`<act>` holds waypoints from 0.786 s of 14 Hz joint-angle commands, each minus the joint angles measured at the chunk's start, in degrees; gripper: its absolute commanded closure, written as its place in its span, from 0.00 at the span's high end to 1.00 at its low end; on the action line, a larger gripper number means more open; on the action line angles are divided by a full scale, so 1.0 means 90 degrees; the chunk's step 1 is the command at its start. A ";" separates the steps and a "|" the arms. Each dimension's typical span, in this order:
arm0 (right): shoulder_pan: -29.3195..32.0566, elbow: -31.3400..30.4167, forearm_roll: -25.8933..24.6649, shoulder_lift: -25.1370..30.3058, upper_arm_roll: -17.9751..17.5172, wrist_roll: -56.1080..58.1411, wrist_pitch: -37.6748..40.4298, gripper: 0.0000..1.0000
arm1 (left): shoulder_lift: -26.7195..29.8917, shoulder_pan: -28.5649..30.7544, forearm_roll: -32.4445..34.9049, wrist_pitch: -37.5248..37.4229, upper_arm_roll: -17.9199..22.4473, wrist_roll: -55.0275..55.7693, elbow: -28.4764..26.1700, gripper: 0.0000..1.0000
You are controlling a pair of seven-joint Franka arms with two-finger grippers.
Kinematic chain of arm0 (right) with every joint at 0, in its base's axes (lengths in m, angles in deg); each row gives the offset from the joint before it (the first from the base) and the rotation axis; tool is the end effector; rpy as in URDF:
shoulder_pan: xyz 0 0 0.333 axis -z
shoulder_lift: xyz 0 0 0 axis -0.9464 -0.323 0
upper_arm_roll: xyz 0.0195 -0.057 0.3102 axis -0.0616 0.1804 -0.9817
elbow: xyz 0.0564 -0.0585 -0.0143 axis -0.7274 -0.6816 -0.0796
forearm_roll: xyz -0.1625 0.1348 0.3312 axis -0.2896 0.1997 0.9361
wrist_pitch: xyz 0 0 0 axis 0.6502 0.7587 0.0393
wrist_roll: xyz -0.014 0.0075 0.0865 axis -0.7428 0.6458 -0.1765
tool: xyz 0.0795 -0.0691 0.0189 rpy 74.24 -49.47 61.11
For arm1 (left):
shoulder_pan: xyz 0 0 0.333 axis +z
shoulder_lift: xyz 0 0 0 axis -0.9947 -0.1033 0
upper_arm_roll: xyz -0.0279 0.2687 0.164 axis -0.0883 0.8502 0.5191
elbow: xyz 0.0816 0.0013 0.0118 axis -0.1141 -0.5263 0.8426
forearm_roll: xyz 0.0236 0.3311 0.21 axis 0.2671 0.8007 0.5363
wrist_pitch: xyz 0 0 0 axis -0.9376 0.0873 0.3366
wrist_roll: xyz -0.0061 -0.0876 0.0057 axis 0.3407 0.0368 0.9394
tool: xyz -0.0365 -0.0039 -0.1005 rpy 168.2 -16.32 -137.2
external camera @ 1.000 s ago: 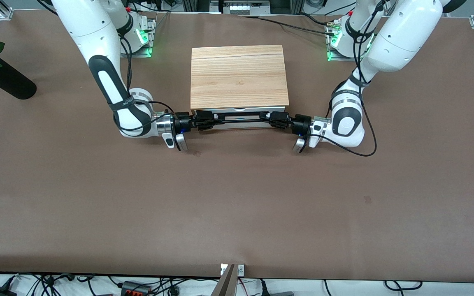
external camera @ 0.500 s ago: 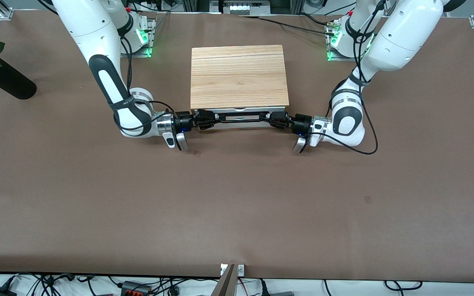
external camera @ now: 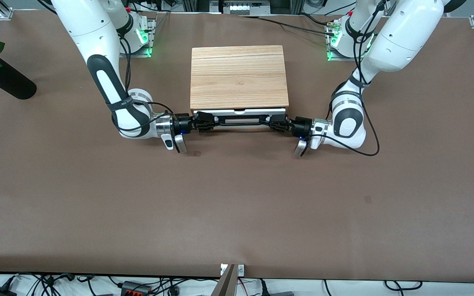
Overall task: Pull top drawer with both arms simultaneously
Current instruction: 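Pull the handle with both grippers to slide the drawer out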
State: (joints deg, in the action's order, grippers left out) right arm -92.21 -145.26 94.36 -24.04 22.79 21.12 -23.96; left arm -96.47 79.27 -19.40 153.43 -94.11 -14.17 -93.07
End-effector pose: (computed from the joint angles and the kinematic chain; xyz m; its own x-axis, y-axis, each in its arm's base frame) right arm 0.5031 0.3016 0.1658 0.9929 0.1139 0.0345 0.0448 -0.0896 -0.9950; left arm 0.5158 -0.2625 0.1611 0.9826 -0.1810 -0.0428 0.0341 -0.0511 0.9981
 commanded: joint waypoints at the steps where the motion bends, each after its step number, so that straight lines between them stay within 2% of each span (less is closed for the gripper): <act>1: 0.0122 0.0419 0.0015 -0.0208 -0.0003 0.0047 0.0111 0.12 | -0.0395 0.0065 -0.0289 -0.0021 0.0065 0.0320 0.0833 0.10; 5: 0.0259 0.1269 0.0015 -0.0775 0.0007 -0.0098 0.0111 0.12 | -0.0688 0.0074 -0.0270 0.0134 0.0114 0.0602 0.1507 0.10; 11: 0.0337 0.2022 -0.0033 -0.1205 0.0036 -0.0480 0.0052 0.12 | -0.1176 0.0074 -0.0260 0.0184 0.0231 0.0877 0.2297 0.10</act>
State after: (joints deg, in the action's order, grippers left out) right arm -89.88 -129.27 94.44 -33.21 23.28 16.43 -24.27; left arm -104.51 79.27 -19.41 155.30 -93.01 -8.94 -77.43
